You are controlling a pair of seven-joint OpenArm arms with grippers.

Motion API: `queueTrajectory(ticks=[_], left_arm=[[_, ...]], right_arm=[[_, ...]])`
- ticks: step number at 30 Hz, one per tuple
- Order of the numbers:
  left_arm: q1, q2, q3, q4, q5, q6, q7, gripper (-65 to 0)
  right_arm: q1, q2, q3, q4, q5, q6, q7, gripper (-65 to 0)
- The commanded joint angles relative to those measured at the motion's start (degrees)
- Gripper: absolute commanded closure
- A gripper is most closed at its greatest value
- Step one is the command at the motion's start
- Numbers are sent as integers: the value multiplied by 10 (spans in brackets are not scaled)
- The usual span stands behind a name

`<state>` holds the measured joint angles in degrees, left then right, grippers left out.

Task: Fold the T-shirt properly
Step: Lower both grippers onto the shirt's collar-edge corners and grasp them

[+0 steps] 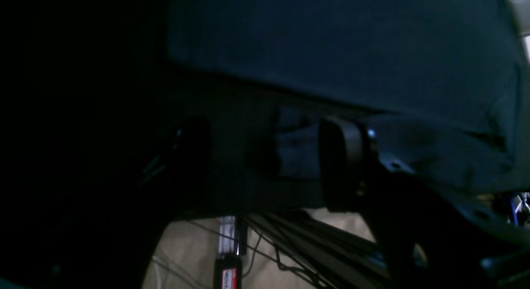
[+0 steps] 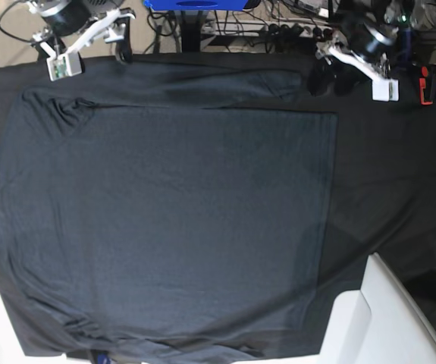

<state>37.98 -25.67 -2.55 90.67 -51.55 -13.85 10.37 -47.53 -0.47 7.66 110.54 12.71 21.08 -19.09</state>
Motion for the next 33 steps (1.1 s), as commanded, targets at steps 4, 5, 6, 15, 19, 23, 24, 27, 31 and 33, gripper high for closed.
queueTrajectory(ticks=[4,5,6,15,19,23,24,27,31,33], left_arm=[[-23,30,-1,-33,-5,-12,11,-397],[-29,32,0,-44,-5,-13,11,-397],[-36,37,7,-52,-5,-13,11,-395],[-92,46,87,-117,-5,-13,10,-392],[-107,53,108,-123,-5,-13,10,-390],[-108,54,107,-124,-5,-13,10,-375],[-108,54,107,-127,-5,-13,10,-347],[-123,54,110,-146,-5,-13,11,-181],[-125,54,109,-160,-5,-13,11,0],[-123,54,108,-156,-8,-13,11,0]], right_arm=[[3,2,3,13,4,3,12,-501],[4,2,3,13,4,3,12,-501],[8,2,3,13,4,3,11,-501],[26,3,4,13,4,3,10,-501],[34,1,31,12,4,3,10,-501],[55,-19,98,9,4,3,9,-501],[63,-27,121,9,5,3,9,-501],[97,-33,189,0,43,4,1,-501],[163,-17,271,-35,113,4,-108,-501],[200,-6,315,-76,142,5,-160,-501]])
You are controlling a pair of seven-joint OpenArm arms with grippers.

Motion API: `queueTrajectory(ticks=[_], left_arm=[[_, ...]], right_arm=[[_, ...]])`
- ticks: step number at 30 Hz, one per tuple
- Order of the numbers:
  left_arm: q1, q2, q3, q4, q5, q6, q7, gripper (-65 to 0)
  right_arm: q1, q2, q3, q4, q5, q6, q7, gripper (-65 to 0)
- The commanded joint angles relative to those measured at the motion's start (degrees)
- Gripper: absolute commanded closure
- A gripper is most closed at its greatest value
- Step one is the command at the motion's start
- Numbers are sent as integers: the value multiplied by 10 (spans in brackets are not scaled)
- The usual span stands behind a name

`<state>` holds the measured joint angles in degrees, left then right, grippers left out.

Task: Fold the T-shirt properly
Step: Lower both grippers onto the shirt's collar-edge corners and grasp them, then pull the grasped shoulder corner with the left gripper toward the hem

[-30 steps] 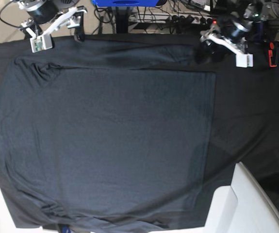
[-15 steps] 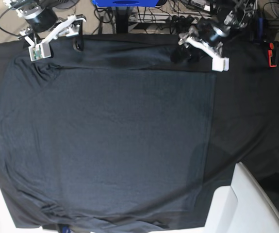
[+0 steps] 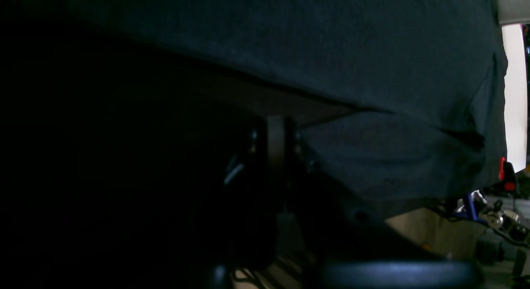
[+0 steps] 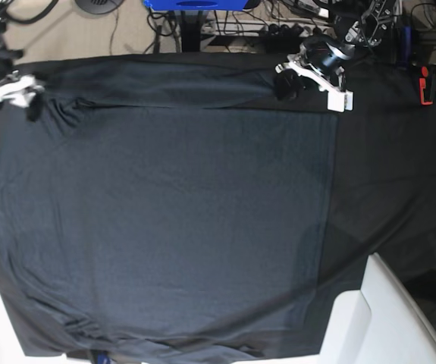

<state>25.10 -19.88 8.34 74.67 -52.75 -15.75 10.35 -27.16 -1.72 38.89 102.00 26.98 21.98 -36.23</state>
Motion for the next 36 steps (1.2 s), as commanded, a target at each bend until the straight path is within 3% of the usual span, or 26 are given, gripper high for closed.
queueTrajectory(ticks=[1,7,15,18,26,32,36], left_arm=[[7,-4,-1,8,4,6,11,0],[28,-9,-3,48,6,6,12,0],[40,-10,-3,75,6,8,12,0],[40,-12,-3,75,6,8,12,0],[41,-19,-3,75,6,8,12,0],[41,-19,-3,75,6,8,12,0],[41,-19,-3,75,6,8,12,0]], right_arm=[[12,12,21,-14,8,-3,-7,-501],[58,39,69,-124,8,52,-30,-500],[108,88,69,-244,8,61,-25,-500],[130,104,71,-268,8,81,-28,-500],[163,127,68,-336,8,91,-28,-498],[180,130,66,-362,8,92,-27,-369],[187,134,66,-363,8,92,-29,-359]])
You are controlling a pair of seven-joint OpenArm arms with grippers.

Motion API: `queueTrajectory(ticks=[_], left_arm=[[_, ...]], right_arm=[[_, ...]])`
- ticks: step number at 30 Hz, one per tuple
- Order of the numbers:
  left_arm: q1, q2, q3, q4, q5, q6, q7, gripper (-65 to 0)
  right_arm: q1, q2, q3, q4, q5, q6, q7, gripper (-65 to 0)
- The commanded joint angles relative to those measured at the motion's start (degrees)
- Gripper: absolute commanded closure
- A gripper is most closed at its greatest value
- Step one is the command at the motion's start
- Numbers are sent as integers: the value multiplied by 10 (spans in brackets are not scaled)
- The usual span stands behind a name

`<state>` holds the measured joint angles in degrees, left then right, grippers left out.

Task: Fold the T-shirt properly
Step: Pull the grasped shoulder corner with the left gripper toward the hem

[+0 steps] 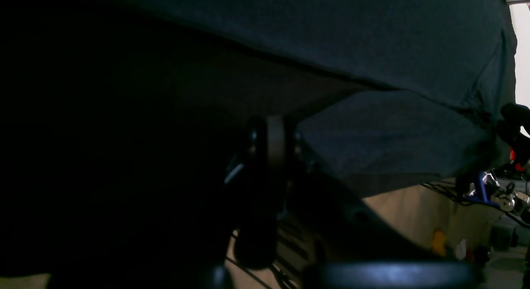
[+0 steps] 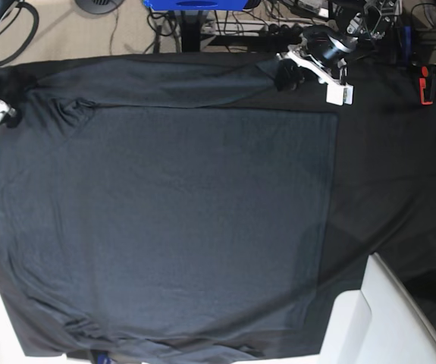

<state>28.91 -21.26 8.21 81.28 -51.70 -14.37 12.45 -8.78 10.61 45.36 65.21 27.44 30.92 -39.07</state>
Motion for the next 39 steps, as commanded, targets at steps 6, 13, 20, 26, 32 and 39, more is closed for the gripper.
queueTrajectory(ticks=[6,13,20,26,32,39], left_arm=[[3,-4,-2,7,-5,-5,-9,0],[3,-3,-2,9,-5,-5,-9,0],[3,-2,-2,9,-5,-5,-9,0],[3,-2,-2,9,-5,-5,-9,0],[3,-2,-2,9,-5,-5,-9,0],[3,-4,-2,18,-5,-5,-9,0]], right_arm=[[4,9,-32,5,3,2,-2,-356],[4,4,-36,5,3,-1,0,-354],[-10,4,-34,7,3,-2,-2,-354],[-17,4,-34,8,4,-2,-2,-354],[-16,4,-36,6,4,-2,-2,-258],[-13,4,-36,6,4,-2,-13,-8]])
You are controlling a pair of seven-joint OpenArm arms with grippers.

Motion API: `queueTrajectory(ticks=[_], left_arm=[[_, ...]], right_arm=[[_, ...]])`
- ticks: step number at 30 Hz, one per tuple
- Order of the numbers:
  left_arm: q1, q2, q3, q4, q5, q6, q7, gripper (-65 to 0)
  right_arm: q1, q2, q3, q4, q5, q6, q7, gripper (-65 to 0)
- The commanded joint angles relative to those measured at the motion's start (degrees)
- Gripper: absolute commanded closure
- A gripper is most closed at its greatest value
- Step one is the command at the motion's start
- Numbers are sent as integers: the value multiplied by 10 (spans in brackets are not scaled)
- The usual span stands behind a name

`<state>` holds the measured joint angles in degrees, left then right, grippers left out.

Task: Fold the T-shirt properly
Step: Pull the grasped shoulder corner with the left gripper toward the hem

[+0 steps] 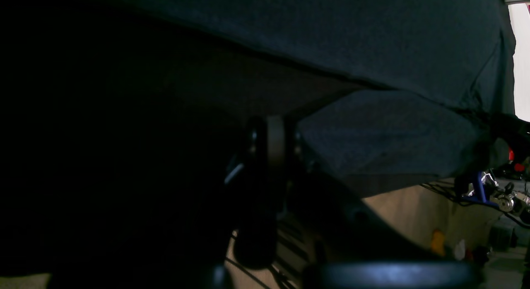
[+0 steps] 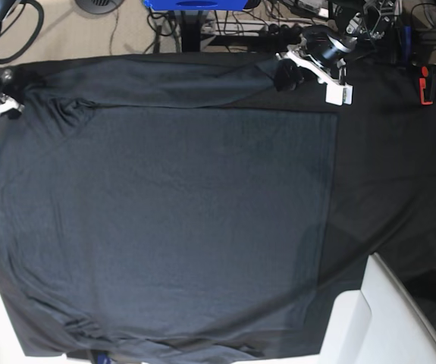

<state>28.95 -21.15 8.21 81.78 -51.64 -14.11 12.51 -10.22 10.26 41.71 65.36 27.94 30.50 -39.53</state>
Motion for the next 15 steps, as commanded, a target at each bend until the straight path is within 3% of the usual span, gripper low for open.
queueTrajectory(ticks=[1,3,7,13,15], left_arm=[[3,-6,-2,22,-5,-7,-10,0],[9,-9,-2,50,-5,-5,-8,0],[-9,-30,-3,114,-5,60,41,0],[-85,-27,-3,155,-5,65,144,0],[-112,-26,-3,158,-8,65,171,0]], right_arm=[[2,8,0,4,-1,1,-17,-8],[12,8,2,6,-1,1,-32,-5],[25,8,0,6,-1,-35,-44,-5],[45,13,-1,6,-2,-65,-52,-3],[53,14,1,7,-2,-89,-66,-3]])
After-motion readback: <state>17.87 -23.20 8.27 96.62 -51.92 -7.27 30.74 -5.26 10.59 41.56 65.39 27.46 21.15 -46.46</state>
